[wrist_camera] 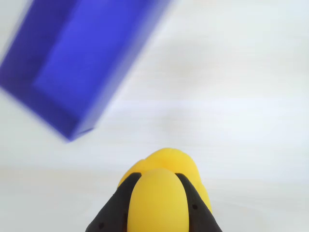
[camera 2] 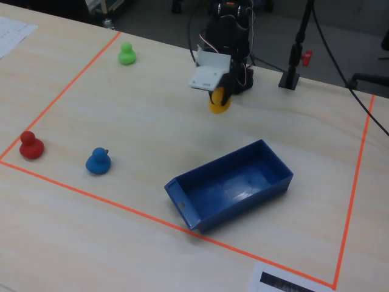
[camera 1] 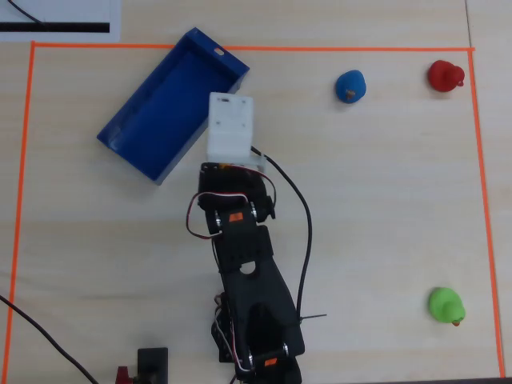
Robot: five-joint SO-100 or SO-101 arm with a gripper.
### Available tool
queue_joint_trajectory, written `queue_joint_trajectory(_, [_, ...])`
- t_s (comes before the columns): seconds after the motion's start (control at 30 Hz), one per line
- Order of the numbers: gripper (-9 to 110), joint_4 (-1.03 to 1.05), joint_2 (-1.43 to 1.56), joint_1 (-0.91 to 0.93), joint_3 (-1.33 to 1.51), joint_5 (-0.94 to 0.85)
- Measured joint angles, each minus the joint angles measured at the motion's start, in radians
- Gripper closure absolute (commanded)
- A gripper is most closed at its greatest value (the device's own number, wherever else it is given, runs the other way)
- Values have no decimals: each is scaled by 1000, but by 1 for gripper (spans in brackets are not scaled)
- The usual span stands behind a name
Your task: Grasp yellow duck and put it into box.
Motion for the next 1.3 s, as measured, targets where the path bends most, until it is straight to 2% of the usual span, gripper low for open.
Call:
queue_joint_trajectory(0.23, [101,23,-385,-204,-439,49])
queue_joint_trajectory(0.43, [101,21,-721,-236,-834,49])
queue_joint_trajectory(0.53, [101,3,-853,-242,-943,48])
queue_joint_trajectory(0.77, [101,-78,-1023,-239,-954,52])
queue_joint_trajectory(1.13, [101,-302,-1049,-153,-629,26])
queue_joint_trajectory(1.3, [90,-368,-1049,-129,-552,5])
